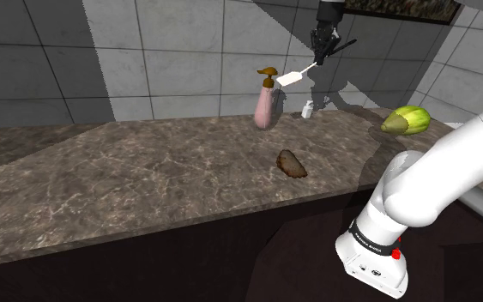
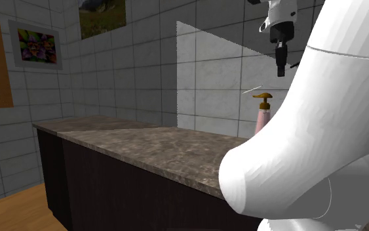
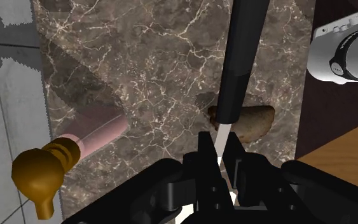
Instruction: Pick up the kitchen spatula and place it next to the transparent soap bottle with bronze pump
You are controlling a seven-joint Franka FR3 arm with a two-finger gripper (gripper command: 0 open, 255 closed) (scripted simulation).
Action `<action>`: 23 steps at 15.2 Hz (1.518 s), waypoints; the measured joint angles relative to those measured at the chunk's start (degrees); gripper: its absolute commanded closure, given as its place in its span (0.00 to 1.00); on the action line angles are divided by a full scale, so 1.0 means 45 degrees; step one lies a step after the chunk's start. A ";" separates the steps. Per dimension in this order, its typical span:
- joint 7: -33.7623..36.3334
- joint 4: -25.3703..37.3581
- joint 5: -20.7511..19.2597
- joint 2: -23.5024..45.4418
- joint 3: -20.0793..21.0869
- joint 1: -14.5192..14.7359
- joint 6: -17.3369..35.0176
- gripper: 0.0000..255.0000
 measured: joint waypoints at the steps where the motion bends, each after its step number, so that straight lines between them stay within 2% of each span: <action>1: -0.0001 -0.0198 -0.0022 -0.0068 -0.0012 -0.0011 0.0132 1.00; 23: 0.0402 -0.4808 -0.0395 -0.1066 -0.0252 -0.0210 0.3756 1.00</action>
